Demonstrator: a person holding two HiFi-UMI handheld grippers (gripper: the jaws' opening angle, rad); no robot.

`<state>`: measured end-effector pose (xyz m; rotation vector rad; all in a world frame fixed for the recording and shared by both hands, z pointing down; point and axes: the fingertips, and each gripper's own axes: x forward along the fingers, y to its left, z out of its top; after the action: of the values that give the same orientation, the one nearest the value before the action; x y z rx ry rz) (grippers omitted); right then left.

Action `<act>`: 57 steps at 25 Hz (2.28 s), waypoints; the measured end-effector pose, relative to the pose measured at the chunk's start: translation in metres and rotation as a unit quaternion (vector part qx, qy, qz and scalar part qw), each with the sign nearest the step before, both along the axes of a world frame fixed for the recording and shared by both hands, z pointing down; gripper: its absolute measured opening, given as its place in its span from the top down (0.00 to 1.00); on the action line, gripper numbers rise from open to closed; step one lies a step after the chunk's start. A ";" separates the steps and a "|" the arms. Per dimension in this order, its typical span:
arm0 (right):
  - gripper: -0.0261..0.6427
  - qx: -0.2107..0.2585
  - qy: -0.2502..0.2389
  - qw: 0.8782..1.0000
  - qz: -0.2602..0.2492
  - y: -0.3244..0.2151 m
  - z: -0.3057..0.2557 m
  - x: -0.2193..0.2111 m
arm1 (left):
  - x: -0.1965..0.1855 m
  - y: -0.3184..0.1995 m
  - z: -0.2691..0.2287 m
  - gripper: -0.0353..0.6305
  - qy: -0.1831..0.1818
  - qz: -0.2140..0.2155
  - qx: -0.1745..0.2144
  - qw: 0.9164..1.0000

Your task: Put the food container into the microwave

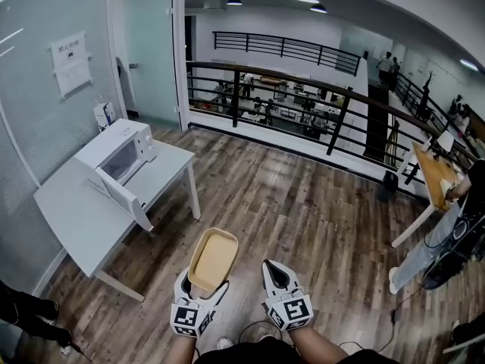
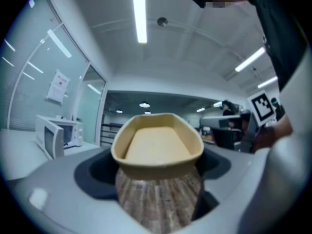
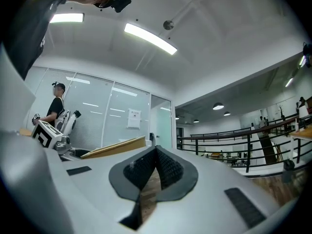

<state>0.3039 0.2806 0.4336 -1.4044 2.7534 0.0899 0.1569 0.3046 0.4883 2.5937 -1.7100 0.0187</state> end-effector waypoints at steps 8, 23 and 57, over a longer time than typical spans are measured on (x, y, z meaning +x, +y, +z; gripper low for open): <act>0.95 -0.008 -0.003 1.000 0.010 -0.029 0.005 0.003 | -0.003 -0.044 0.000 0.22 0.000 0.012 0.007 1.000; 0.95 0.022 -0.008 0.999 -0.024 -0.167 -0.013 0.029 | 0.036 -0.176 -0.008 0.22 -0.001 0.013 0.012 1.000; 0.95 0.016 0.003 1.000 -0.014 -0.410 -0.013 -0.043 | -0.049 -0.421 0.007 0.22 0.026 -0.016 -0.008 1.000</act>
<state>0.2608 -0.1293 0.4207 -1.3609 2.7616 0.1378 0.1079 -0.1163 0.4954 2.5315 -1.7262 -0.0338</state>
